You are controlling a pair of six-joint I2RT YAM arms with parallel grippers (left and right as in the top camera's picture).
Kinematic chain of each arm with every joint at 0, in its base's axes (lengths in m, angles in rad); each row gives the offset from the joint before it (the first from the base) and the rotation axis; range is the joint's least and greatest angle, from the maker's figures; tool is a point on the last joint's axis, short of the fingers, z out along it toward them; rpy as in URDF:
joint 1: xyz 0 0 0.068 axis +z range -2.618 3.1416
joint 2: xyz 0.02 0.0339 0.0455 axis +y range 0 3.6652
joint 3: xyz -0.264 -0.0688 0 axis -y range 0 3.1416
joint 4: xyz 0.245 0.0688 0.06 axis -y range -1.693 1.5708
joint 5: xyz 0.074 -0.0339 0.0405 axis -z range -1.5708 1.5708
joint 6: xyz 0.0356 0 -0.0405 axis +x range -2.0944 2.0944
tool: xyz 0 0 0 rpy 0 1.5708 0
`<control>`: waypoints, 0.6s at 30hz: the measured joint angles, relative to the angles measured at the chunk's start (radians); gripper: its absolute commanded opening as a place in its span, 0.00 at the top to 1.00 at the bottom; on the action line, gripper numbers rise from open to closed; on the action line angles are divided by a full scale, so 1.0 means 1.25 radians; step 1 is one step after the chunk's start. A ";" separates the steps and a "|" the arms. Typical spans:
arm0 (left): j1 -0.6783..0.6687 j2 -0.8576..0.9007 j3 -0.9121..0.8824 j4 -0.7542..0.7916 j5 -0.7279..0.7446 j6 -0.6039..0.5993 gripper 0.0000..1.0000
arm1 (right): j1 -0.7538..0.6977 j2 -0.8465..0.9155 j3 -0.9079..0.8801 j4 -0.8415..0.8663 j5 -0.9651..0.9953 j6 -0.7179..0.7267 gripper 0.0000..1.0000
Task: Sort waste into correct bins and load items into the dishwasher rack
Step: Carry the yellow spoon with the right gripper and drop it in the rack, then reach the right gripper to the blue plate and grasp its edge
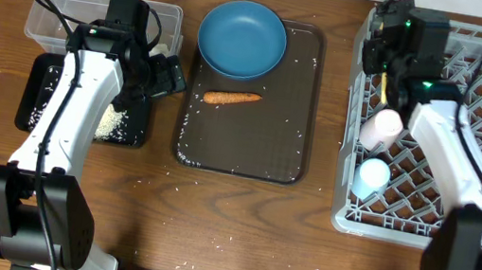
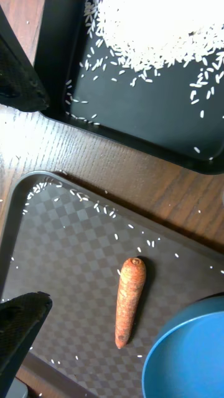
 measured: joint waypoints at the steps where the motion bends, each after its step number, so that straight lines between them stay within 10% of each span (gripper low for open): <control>1: 0.000 0.000 0.000 0.000 -0.001 0.000 0.05 | -0.001 0.017 0.000 0.018 0.013 0.005 0.99; 5: 0.000 0.000 0.000 0.000 0.000 0.000 0.05 | -0.004 0.067 0.000 0.049 0.075 0.051 0.95; 10: 0.000 0.000 0.000 0.000 0.000 0.000 0.05 | -0.005 0.076 -0.001 0.062 0.123 0.100 0.27; 18: 0.000 0.000 0.000 0.000 0.000 0.000 0.05 | -0.005 0.042 -0.001 0.056 0.084 0.128 0.10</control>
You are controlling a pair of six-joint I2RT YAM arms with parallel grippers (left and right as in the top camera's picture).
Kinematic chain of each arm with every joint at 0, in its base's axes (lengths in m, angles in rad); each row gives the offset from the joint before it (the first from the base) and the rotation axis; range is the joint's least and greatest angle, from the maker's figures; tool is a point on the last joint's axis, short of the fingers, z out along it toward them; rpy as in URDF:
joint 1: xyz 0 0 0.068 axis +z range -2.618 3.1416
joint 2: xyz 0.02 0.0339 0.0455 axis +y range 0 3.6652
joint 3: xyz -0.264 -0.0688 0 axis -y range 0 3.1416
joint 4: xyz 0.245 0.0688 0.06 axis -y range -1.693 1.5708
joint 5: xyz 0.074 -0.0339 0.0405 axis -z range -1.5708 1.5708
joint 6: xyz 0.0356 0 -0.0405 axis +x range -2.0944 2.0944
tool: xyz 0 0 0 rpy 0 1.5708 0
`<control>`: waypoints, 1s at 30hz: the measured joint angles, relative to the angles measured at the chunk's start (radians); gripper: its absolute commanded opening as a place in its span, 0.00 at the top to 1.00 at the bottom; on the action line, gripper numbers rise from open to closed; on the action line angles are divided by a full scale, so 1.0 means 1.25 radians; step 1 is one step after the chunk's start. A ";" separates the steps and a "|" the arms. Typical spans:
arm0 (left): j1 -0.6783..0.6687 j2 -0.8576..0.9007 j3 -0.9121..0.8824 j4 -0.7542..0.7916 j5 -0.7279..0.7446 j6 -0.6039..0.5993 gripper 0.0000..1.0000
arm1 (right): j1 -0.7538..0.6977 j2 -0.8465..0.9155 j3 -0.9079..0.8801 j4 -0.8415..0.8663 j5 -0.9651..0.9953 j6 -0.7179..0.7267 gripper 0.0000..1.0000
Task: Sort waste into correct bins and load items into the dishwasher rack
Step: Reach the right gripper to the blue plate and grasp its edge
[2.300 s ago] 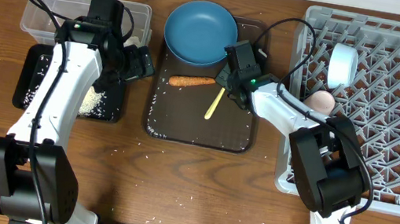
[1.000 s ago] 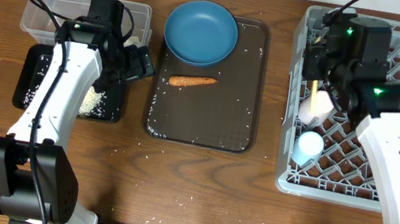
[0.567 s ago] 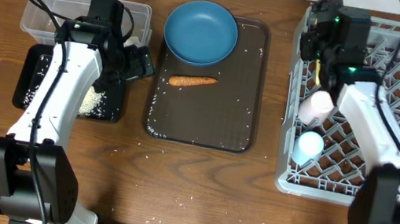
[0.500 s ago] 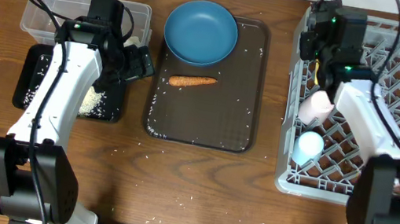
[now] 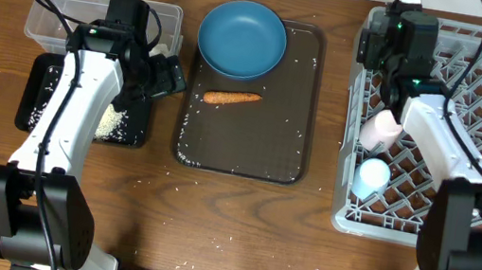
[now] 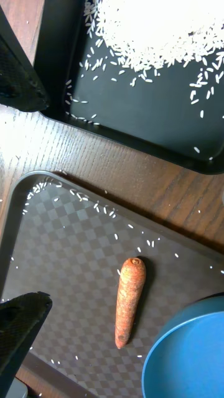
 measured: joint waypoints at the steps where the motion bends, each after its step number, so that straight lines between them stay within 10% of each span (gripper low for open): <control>1: 0.000 0.000 0.000 0.000 0.000 0.000 0.05 | 0.000 -0.018 0.000 -0.007 -0.016 0.010 0.02; 11: 0.000 0.000 0.000 0.000 0.000 0.000 0.05 | 0.081 -0.198 0.005 -0.097 -0.215 0.140 0.01; 17: 0.000 0.000 0.000 0.000 -0.001 0.000 0.05 | 0.184 -0.113 0.005 -0.055 -0.255 0.227 0.31; 30: 0.000 0.000 0.000 0.000 0.000 0.000 0.05 | 0.294 0.140 0.005 0.088 0.006 0.530 0.37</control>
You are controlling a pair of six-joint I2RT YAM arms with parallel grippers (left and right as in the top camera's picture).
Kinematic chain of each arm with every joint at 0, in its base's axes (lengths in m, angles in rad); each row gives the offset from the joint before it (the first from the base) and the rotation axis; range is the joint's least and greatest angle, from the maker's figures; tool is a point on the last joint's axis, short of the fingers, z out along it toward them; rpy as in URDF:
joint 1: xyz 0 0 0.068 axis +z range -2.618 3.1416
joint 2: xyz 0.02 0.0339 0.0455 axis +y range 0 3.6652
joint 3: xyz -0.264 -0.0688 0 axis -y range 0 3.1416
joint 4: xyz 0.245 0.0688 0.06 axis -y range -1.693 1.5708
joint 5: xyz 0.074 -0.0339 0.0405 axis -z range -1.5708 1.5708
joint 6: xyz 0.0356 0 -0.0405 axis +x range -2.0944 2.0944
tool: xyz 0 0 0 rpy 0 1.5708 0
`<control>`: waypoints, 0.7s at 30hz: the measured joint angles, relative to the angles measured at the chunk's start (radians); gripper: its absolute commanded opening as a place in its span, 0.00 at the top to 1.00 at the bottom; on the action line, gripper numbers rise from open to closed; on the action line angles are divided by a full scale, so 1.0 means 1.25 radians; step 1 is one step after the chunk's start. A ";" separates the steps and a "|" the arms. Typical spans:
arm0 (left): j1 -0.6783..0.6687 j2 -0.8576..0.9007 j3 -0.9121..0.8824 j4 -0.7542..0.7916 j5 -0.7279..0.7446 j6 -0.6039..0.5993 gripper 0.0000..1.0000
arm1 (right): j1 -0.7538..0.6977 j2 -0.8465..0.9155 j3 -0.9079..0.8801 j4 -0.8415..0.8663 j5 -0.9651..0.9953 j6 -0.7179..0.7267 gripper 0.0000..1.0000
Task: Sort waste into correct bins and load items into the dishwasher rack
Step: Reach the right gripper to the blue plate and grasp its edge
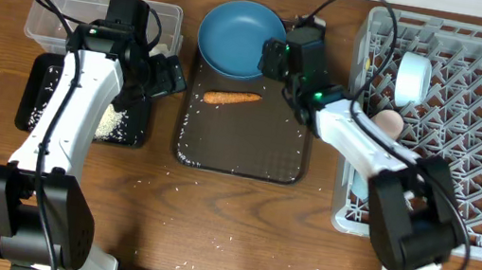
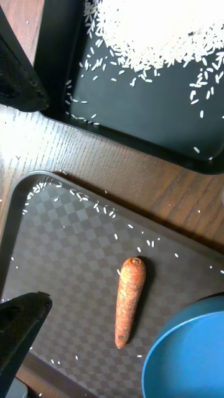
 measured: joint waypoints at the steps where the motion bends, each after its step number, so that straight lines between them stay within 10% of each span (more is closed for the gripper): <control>1: 0.000 0.000 0.000 0.000 0.000 0.000 0.05 | 0.000 0.015 0.000 0.005 0.006 0.015 0.37; 10: 0.000 0.000 0.000 0.000 0.000 0.000 0.05 | 0.000 0.106 -0.001 0.075 0.025 0.088 0.45; 21: 0.000 0.000 0.000 0.000 0.000 0.000 0.05 | 0.000 0.110 0.000 0.003 0.006 0.108 0.92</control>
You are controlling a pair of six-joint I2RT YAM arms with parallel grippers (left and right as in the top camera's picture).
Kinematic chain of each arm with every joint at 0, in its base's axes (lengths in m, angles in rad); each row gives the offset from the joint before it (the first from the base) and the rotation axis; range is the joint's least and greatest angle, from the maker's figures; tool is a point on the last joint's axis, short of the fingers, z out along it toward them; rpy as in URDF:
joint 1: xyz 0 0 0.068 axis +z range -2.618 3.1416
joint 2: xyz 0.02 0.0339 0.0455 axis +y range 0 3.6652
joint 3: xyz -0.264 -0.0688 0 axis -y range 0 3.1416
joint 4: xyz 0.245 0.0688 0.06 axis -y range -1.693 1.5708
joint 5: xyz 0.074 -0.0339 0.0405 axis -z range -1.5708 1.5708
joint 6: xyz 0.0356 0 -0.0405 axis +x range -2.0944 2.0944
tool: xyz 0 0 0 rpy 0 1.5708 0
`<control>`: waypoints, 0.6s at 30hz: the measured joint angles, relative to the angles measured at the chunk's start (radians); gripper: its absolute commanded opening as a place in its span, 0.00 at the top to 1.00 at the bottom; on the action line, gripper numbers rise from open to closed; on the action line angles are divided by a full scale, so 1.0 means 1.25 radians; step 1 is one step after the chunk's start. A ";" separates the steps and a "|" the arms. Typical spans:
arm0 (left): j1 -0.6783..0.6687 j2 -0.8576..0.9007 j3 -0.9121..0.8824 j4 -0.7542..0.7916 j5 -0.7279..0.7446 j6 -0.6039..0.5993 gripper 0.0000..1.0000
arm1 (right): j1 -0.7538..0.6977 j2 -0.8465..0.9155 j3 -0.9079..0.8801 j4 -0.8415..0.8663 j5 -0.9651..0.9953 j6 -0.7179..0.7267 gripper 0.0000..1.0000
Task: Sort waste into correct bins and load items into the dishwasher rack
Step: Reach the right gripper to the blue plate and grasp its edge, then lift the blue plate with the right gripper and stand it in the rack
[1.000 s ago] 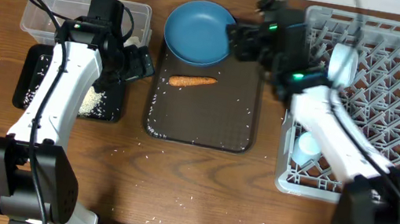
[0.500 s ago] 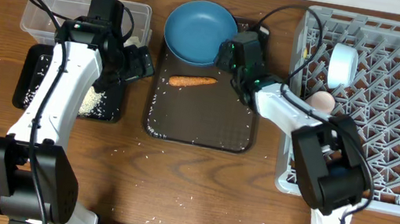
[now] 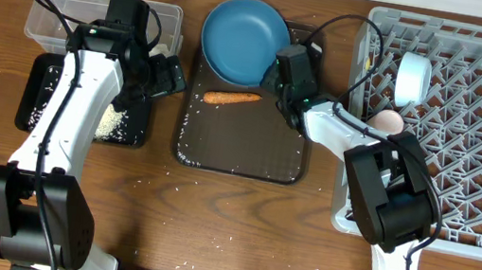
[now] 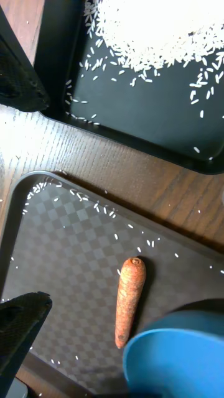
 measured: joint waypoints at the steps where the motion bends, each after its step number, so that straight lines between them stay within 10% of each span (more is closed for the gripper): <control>1: 0.000 0.000 0.000 0.000 0.000 0.000 0.05 | 0.000 0.000 0.000 -0.003 -0.002 0.000 0.94; 18: 0.000 0.000 0.000 0.000 0.000 0.000 0.05 | -0.052 -0.049 0.001 -0.110 -0.096 -0.075 0.99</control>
